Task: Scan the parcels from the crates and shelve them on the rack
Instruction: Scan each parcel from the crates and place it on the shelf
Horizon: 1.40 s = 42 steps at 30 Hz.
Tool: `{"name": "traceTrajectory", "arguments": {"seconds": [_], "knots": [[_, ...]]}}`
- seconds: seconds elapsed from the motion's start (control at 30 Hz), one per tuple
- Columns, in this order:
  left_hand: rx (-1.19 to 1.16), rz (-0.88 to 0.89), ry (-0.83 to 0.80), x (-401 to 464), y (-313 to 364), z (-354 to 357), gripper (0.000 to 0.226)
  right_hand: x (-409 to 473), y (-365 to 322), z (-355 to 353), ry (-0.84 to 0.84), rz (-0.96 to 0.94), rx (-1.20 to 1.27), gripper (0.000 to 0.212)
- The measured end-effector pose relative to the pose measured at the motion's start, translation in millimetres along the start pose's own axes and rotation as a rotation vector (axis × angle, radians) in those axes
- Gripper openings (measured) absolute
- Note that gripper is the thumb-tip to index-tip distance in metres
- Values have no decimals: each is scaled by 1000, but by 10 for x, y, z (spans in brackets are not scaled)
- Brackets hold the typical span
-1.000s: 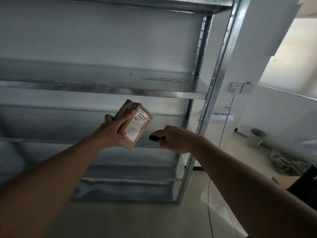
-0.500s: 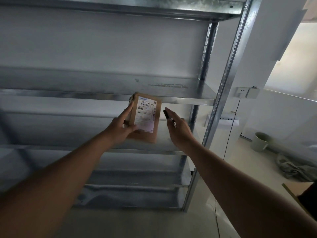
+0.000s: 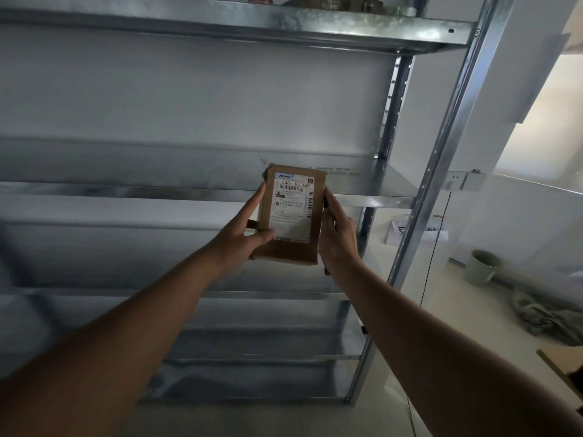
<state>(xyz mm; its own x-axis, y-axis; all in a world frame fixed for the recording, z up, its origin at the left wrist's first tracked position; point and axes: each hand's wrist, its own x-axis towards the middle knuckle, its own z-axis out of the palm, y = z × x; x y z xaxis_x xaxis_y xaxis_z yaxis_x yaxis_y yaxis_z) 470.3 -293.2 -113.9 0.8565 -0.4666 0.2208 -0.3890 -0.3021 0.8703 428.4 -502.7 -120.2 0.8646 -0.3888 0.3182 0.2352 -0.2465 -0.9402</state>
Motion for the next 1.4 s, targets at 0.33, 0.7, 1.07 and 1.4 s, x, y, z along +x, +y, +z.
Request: {"name": "traceTrajectory", "arguments": {"seconds": [0.33,0.7,1.07,1.4], "knots": [[-28,-1,212,-111,62,-362,86,171,-211,501,-120,-66,35,50],[223,-39,574,-722,158,-826,86,70,-487,1228,-362,-169,143,49],[418,-64,777,-1587,145,-1769,94,-384,-1016,2483,-561,-301,176,48],[590,-31,804,-2451,-267,-3363,90,-1098,-1566,4248,-565,-326,254,48]]}}
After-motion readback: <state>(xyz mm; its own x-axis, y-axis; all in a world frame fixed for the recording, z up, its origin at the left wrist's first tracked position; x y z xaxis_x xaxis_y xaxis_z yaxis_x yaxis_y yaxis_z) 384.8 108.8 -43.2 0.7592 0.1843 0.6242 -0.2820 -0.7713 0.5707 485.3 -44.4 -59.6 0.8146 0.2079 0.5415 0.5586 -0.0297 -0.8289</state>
